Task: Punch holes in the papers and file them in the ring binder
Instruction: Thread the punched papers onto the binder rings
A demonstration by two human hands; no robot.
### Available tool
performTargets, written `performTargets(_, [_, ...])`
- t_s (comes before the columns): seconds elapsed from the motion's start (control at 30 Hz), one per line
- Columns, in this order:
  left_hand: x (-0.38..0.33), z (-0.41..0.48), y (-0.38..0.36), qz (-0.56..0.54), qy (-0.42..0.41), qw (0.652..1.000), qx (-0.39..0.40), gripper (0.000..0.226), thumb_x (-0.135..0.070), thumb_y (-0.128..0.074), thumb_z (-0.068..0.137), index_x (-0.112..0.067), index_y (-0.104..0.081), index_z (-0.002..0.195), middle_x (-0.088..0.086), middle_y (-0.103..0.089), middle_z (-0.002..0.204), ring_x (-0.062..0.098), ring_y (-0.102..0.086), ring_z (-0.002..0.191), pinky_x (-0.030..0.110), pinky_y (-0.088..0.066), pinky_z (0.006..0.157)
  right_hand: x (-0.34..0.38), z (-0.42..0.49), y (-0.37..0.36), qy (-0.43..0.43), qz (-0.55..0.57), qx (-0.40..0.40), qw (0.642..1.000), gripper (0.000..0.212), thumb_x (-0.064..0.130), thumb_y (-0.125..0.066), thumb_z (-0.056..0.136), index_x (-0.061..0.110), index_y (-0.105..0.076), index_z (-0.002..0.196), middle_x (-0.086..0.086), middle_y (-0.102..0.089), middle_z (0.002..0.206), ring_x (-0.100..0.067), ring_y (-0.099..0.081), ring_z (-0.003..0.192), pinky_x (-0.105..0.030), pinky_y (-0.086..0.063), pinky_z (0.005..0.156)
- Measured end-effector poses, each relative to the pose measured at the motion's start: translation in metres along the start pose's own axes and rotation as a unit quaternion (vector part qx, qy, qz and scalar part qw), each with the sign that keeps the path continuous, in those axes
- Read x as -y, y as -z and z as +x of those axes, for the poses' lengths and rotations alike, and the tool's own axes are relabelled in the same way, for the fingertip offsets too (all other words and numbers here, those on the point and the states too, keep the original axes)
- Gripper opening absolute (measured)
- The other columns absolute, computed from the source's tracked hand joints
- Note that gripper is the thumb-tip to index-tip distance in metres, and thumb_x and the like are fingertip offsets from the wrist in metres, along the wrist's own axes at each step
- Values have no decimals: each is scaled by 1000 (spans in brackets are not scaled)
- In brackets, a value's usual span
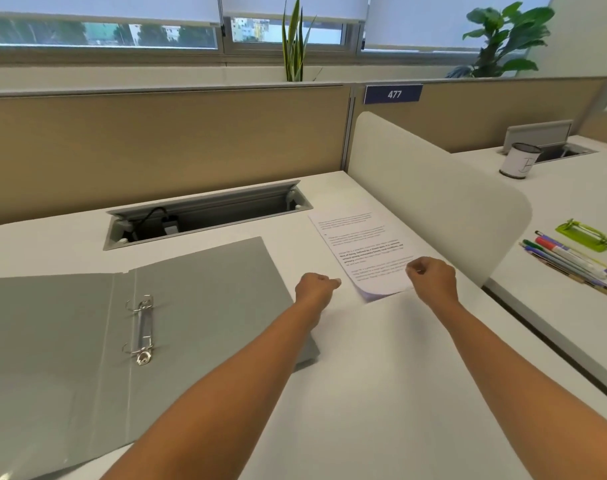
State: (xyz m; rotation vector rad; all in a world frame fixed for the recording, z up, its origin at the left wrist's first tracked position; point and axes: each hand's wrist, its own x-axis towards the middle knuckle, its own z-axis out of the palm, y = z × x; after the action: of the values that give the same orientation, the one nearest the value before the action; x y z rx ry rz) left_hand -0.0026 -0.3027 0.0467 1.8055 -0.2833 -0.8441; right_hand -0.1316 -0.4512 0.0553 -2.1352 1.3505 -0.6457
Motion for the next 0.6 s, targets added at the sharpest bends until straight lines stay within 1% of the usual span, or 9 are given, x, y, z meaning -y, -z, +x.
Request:
performTargets(0.03, [-4, 5, -7, 0, 10, 1000, -3, 43, -22, -62, 86, 5, -54, 118, 22, -51, 132, 36, -49, 123, 39, -42, 101, -5, 12, 3, -7, -17, 8, 1000, 23, 13, -56, 89, 1, -66, 106, -18, -67, 111, -33, -60, 104, -30, -44, 87])
performTargets(0.07, [-7, 11, -13, 1, 18, 1000, -4, 48, -22, -62, 86, 7, -49, 122, 23, -50, 133, 36, -48, 123, 38, -42, 100, -9, 23, 5, -12, -33, 20, 999, 25, 14, -57, 89, 1, -64, 109, -18, -65, 115, -33, -58, 108, -31, -43, 90])
performTargets(0.17, [-17, 27, -27, -11, 46, 999, -3, 40, -22, -60, 88, 1, -49, 119, 14, -52, 125, 30, -51, 112, 30, -41, 85, -17, 48, 10, -26, -88, 57, 994, 38, 18, -60, 89, -1, -56, 121, -20, -57, 126, -34, -52, 118, -34, -41, 95])
performTargets(0.23, [-22, 38, -35, -37, 56, 998, -5, 41, -19, -60, 88, 0, -48, 123, 13, -52, 128, 30, -50, 116, 28, -39, 83, -22, 60, 9, -42, -120, 79, 989, 47, 22, -61, 88, -4, -50, 126, -21, -52, 131, -35, -48, 122, -35, -40, 97])
performTargets(0.33, [-32, 47, -47, -80, 66, 995, -8, 42, -14, -60, 88, 0, -47, 126, 13, -51, 132, 29, -49, 119, 27, -37, 84, -26, 74, 6, -83, -138, 104, 981, 62, 34, -66, 83, -5, -46, 128, -23, -48, 133, -36, -44, 124, -37, -39, 99])
performTargets(0.4, [-39, 53, -54, -101, 84, 991, -3, 47, -15, -61, 87, -2, -45, 129, 11, -49, 135, 29, -46, 123, 28, -36, 87, -27, 79, 4, -97, -154, 117, 976, 71, 43, -66, 81, -3, -44, 129, -22, -46, 133, -35, -42, 125, -36, -37, 101])
performTargets(0.47, [-44, 58, -61, -117, 101, 988, 0, 54, -19, -64, 84, -4, -43, 131, 10, -47, 136, 29, -44, 126, 30, -38, 91, -26, 83, 3, -94, -181, 123, 971, 72, 47, -65, 80, -3, -45, 128, -20, -46, 131, -32, -42, 126, -35, -35, 101])
performTargets(0.53, [-47, 66, -67, -142, 117, 983, 3, 64, -24, -70, 75, -6, -45, 131, 9, -53, 130, 30, -52, 118, 33, -43, 96, -25, 86, 3, -98, -190, 131, 968, 71, 47, -66, 79, -2, -46, 126, -20, -47, 131, -31, -41, 126, -34, -34, 102])
performTargets(0.6, [-43, 79, -74, -151, 118, 981, 0, 72, -26, -74, 63, -7, -47, 128, 11, -56, 124, 31, -56, 111, 41, -48, 95, -23, 89, 4, -107, -192, 145, 965, 67, 44, -67, 80, -2, -47, 126, -19, -47, 131, -31, -40, 127, -34, -35, 102])
